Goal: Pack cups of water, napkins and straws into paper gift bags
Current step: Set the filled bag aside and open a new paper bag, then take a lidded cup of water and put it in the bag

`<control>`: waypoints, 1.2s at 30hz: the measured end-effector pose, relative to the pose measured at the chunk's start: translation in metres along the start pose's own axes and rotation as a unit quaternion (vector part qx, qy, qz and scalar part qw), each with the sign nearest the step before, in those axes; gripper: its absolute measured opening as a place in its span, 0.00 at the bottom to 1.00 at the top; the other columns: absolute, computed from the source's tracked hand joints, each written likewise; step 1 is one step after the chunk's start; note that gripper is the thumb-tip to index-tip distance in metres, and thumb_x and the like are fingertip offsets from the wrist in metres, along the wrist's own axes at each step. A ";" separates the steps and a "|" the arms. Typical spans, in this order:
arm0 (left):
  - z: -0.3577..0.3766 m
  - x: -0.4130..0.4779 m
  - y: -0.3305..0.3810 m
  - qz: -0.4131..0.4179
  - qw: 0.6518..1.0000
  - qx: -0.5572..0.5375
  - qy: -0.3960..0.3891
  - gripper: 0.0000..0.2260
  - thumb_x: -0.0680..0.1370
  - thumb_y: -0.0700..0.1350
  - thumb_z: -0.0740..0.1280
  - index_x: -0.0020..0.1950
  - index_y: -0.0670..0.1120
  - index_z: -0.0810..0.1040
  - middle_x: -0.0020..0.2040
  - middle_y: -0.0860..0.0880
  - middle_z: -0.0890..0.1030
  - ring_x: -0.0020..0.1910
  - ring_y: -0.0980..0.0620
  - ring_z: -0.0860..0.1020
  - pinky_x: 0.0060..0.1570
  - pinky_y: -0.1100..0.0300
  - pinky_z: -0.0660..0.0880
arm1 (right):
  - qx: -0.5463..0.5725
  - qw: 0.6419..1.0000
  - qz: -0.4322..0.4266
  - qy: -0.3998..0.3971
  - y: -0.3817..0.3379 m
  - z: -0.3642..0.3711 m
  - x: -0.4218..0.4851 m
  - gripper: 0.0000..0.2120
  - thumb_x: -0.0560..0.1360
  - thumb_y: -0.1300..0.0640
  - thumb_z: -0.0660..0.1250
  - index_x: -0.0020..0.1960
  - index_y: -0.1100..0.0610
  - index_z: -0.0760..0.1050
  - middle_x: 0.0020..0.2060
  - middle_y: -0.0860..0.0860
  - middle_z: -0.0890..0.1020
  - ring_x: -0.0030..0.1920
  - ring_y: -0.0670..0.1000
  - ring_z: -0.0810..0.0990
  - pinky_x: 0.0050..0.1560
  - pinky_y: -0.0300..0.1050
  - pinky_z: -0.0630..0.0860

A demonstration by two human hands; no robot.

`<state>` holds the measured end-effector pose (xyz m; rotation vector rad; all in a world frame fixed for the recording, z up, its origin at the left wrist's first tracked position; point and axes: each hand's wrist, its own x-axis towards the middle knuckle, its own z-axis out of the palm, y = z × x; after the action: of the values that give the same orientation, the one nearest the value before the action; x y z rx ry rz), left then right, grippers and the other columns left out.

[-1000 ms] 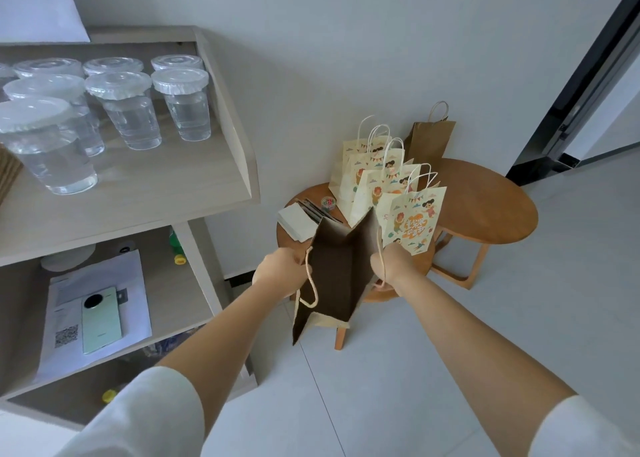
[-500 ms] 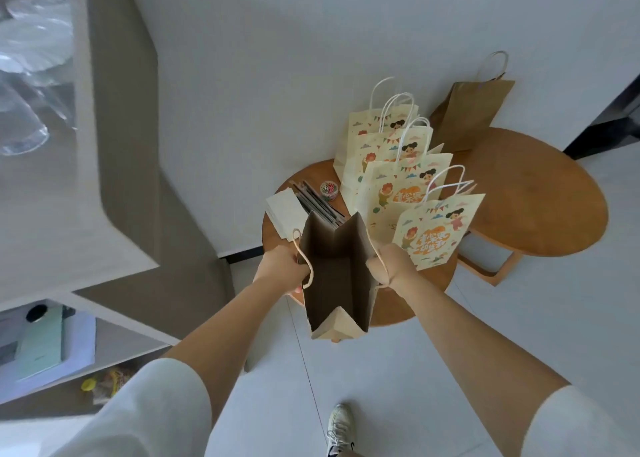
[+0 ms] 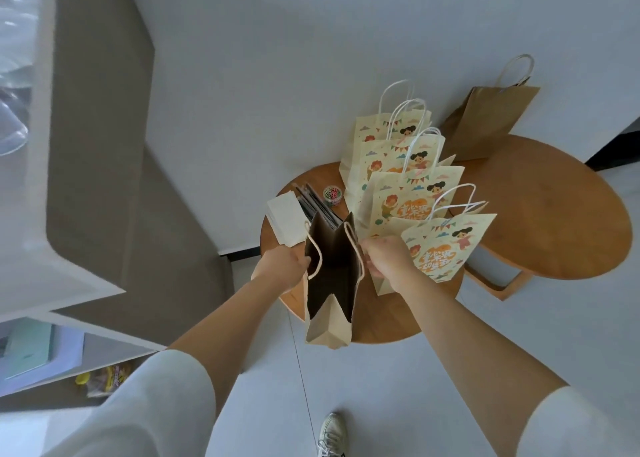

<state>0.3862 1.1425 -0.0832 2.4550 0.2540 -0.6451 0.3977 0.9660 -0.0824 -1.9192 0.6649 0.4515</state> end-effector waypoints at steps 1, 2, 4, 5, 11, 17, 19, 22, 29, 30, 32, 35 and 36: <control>-0.002 -0.005 -0.002 0.006 1.000 0.010 0.000 0.15 0.83 0.49 0.56 0.58 0.42 0.77 0.48 0.44 0.79 0.50 0.45 0.80 0.48 0.56 0.78 | 0.011 1.000 -0.014 0.014 -0.001 -0.001 -0.007 0.09 0.75 0.56 0.61 0.41 0.60 0.75 0.36 0.57 0.75 0.38 0.55 0.76 0.40 0.48 0.73; -0.002 -0.011 -0.004 0.014 1.000 0.011 0.008 0.14 0.83 0.49 0.56 0.54 0.42 0.77 0.46 0.45 0.79 0.46 0.48 0.80 0.42 0.62 0.76 | 0.010 0.999 -0.030 0.035 -0.002 -0.002 -0.016 0.09 0.75 0.58 0.60 0.38 0.60 0.74 0.34 0.56 0.75 0.37 0.54 0.75 0.39 0.49 0.72; -0.004 -0.023 -0.011 0.022 0.999 0.012 0.020 0.15 0.82 0.50 0.57 0.41 0.43 0.75 0.37 0.47 0.76 0.37 0.52 0.75 0.32 0.66 0.68 | 0.002 0.995 -0.070 0.074 -0.001 -0.002 -0.036 0.14 0.76 0.60 0.58 0.32 0.57 0.69 0.29 0.53 0.70 0.32 0.51 0.69 0.32 0.43 0.66; -0.005 -0.031 -0.014 0.025 0.999 0.010 0.027 0.16 0.81 0.49 0.57 0.36 0.44 0.72 0.33 0.48 0.73 0.33 0.53 0.73 0.30 0.65 0.66 | -0.004 0.992 -0.093 0.091 0.000 -0.001 -0.047 0.16 0.77 0.61 0.57 0.30 0.56 0.66 0.28 0.51 0.68 0.30 0.50 0.66 0.30 0.42 0.63; -0.029 -0.105 -0.050 0.104 0.991 0.020 0.080 0.13 0.80 0.49 0.59 0.44 0.44 0.78 0.43 0.47 0.79 0.40 0.49 0.77 0.36 0.62 0.71 | -0.049 0.976 -0.190 0.093 0.006 0.029 -0.138 0.11 0.78 0.61 0.57 0.50 0.55 0.78 0.47 0.51 0.79 0.52 0.55 0.75 0.51 0.43 0.70; -0.068 -0.189 -0.106 0.135 0.975 -0.008 0.175 0.12 0.79 0.49 0.60 0.54 0.45 0.80 0.52 0.47 0.82 0.49 0.47 0.78 0.49 0.56 0.75 | -0.114 0.947 -0.297 0.050 0.002 0.088 -0.229 0.18 0.79 0.60 0.56 0.67 0.59 0.71 0.64 0.54 0.75 0.64 0.53 0.73 0.59 0.39 0.68; -0.083 -0.209 -0.127 0.125 0.970 -0.021 0.209 0.13 0.78 0.50 0.61 0.58 0.47 0.79 0.55 0.48 0.81 0.54 0.46 0.78 0.49 0.58 0.74 | -0.130 0.933 -0.335 0.035 -0.004 0.110 -0.253 0.17 0.79 0.61 0.57 0.67 0.60 0.71 0.64 0.54 0.75 0.64 0.52 0.73 0.64 0.43 0.68; -0.107 -0.234 -0.163 0.099 0.961 -0.039 0.255 0.14 0.78 0.49 0.61 0.60 0.48 0.78 0.56 0.48 0.81 0.54 0.46 0.77 0.47 0.60 0.72 | -0.152 0.909 -0.388 0.017 -0.019 0.143 -0.281 0.17 0.79 0.60 0.58 0.66 0.58 0.72 0.62 0.53 0.77 0.62 0.51 0.74 0.63 0.42 0.69; -0.158 -0.267 -0.238 0.035 0.934 -0.095 0.343 0.16 0.79 0.48 0.61 0.65 0.45 0.74 0.57 0.47 0.80 0.54 0.45 0.77 0.52 0.54 0.76 | -0.189 0.865 -0.461 -0.048 -0.061 0.214 -0.316 0.17 0.79 0.59 0.58 0.67 0.58 0.71 0.63 0.53 0.76 0.62 0.51 0.74 0.59 0.39 0.68; -0.165 -0.268 -0.246 0.028 0.928 -0.109 0.355 0.17 0.79 0.49 0.62 0.66 0.45 0.72 0.59 0.47 0.79 0.54 0.45 0.78 0.52 0.54 0.76 | -0.190 0.859 -0.471 -0.056 -0.068 0.224 -0.317 0.17 0.79 0.60 0.58 0.67 0.58 0.71 0.63 0.53 0.76 0.62 0.51 0.74 0.58 0.39 0.68; -0.180 -0.267 -0.259 0.013 0.919 -0.128 0.373 0.20 0.79 0.50 0.63 0.69 0.45 0.70 0.62 0.48 0.77 0.55 0.46 0.77 0.52 0.54 0.76 | -0.187 0.848 -0.491 -0.067 -0.083 0.243 -0.319 0.17 0.79 0.60 0.59 0.67 0.58 0.71 0.62 0.53 0.77 0.61 0.51 0.75 0.58 0.38 0.68; -0.206 -0.251 -0.273 -0.009 0.905 -0.146 0.399 0.24 0.78 0.52 0.65 0.71 0.45 0.66 0.65 0.47 0.74 0.60 0.47 0.75 0.55 0.54 0.73 | -0.181 0.830 -0.521 -0.084 -0.111 0.270 -0.316 0.17 0.78 0.58 0.61 0.66 0.59 0.71 0.61 0.53 0.76 0.60 0.51 0.75 0.55 0.37 0.67; -0.214 -0.246 -0.275 -0.012 0.902 -0.151 0.404 0.26 0.77 0.52 0.65 0.72 0.44 0.64 0.66 0.47 0.73 0.62 0.48 0.74 0.56 0.54 0.72 | -0.182 0.824 -0.530 -0.087 -0.119 0.276 -0.315 0.18 0.78 0.57 0.62 0.66 0.59 0.71 0.61 0.53 0.76 0.60 0.50 0.74 0.54 0.36 0.66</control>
<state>0.1699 1.4824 0.0579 2.2760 0.6475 0.4245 0.2225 1.3353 0.0671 -2.2251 -0.6911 0.0130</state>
